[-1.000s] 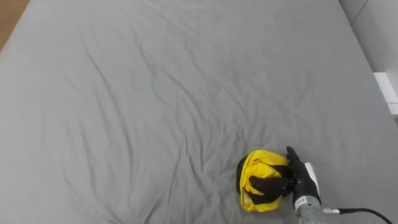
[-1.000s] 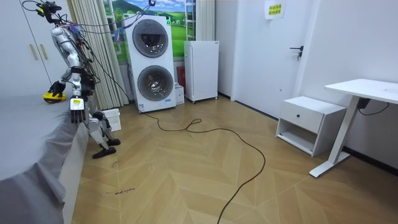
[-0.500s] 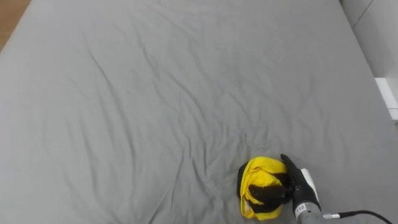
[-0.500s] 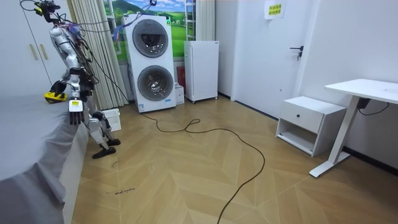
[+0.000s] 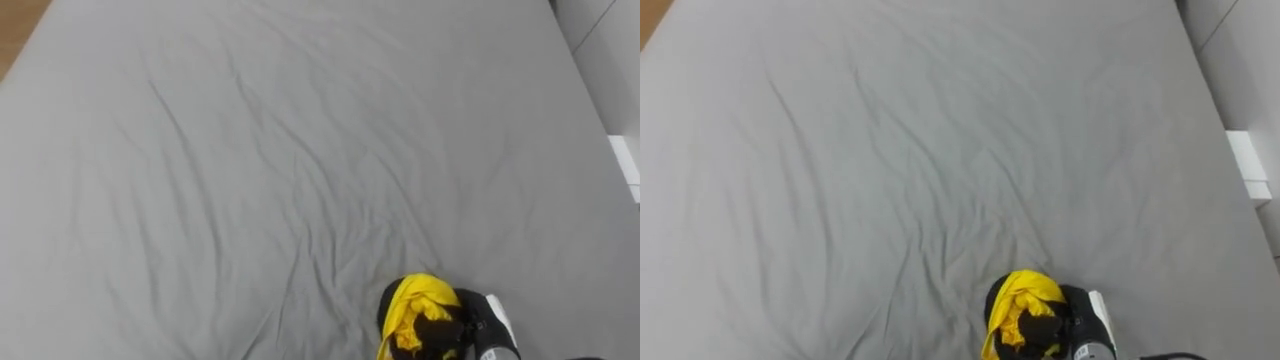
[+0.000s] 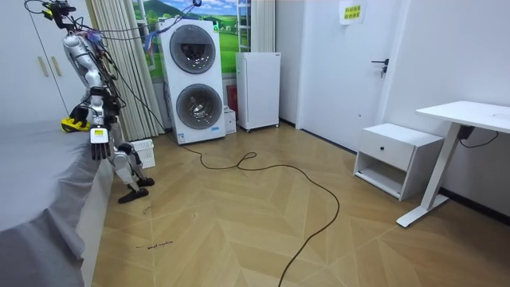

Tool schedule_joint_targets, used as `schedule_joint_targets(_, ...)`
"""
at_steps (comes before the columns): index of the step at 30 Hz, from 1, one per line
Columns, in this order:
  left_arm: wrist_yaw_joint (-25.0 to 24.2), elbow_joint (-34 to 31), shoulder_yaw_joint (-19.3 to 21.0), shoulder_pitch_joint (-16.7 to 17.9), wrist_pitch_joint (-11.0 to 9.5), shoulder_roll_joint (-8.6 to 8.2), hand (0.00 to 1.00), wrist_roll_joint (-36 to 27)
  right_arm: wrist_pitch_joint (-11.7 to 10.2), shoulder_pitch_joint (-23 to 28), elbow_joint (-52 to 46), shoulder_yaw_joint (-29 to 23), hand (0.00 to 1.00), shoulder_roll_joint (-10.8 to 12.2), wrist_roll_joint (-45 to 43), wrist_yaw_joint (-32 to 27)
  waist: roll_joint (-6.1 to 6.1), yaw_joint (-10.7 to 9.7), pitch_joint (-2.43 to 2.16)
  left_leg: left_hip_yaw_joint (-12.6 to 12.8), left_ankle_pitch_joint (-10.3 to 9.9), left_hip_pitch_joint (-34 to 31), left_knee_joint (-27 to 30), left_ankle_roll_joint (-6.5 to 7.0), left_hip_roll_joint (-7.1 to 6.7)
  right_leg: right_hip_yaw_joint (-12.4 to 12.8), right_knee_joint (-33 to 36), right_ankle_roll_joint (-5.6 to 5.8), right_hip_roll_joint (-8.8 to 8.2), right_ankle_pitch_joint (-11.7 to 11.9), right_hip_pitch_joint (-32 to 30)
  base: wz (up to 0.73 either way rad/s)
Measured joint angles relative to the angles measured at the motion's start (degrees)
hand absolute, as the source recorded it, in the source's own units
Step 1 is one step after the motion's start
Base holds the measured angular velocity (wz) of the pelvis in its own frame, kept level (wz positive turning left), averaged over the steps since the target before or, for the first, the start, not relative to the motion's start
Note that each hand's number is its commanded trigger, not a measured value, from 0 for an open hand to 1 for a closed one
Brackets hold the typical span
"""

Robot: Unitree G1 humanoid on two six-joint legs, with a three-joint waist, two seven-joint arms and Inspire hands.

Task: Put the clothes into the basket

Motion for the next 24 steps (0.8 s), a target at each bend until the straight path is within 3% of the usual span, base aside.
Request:
schedule_joint_targets(6,0.21,-0.11,2.0,-0.43,0.14,-0.07,0.0,0.18,0.32,-0.01,-6.56,-3.25,1.0,-0.75,1.03,-0.27,0.61,-0.82,-0.11,1.26,0.02,2.31,-0.91,0.0,0.08,0.85,0.1,0.12,-0.02,-0.07,1.37,-0.12)
schedule_joint_targets(10,0.21,-0.17,2.87,-0.7,0.64,-0.04,0.0,0.19,0.36,-0.43,-14.25,-8.19,1.0,-2.63,6.69,-0.62,-0.07,-1.88,-0.08,2.51,0.01,5.09,-1.51,0.0,0.03,2.46,-0.1,0.05,-0.01,-0.04,3.11,-0.14)
schedule_joint_targets(13,0.28,-0.04,4.69,-0.39,1.68,-0.13,0.0,0.93,0.0,-0.37,-16.76,-12.46,1.0,-2.69,9.07,-2.3,-0.93,-2.07,-0.64,3.2,0.0,5.62,-1.53,-0.01,0.08,3.95,-0.86,-0.5,0.12,0.27,3.54,-0.27)
schedule_joint_targets(17,0.15,-0.09,5.01,0.28,3.13,-0.09,0.0,1.39,0.13,-0.13,-17.67,-16.7,1.0,-2.73,9.6,-3.53,-0.62,-3.99,-0.56,3.37,-0.2,6.47,-1.58,0.25,0.1,4.84,-0.7,-0.57,0.22,0.31,4.19,-0.1)
schedule_joint_targets(19,0.02,-0.15,5.91,0.75,4.03,-0.11,0.0,1.52,1.35,-0.11,-19.15,-18.61,1.0,-2.8,9.43,-3.99,-0.46,-4.64,-0.48,4.63,-0.21,7.44,-2.27,0.26,0.38,6.43,-0.72,-0.65,0.5,0.35,4.08,-0.3)
schedule_joint_targets(24,-0.11,0.0,6.93,1.86,5.3,0.02,0.0,2.79,1.38,0.16,-20.34,-22.54,1.0,-4.18,11.44,-5.67,-0.54,-6.0,-0.44,5.96,-0.22,8.45,-2.56,0.26,0.44,9.27,-0.63,-0.79,0.9,0.45,4.35,-0.2)
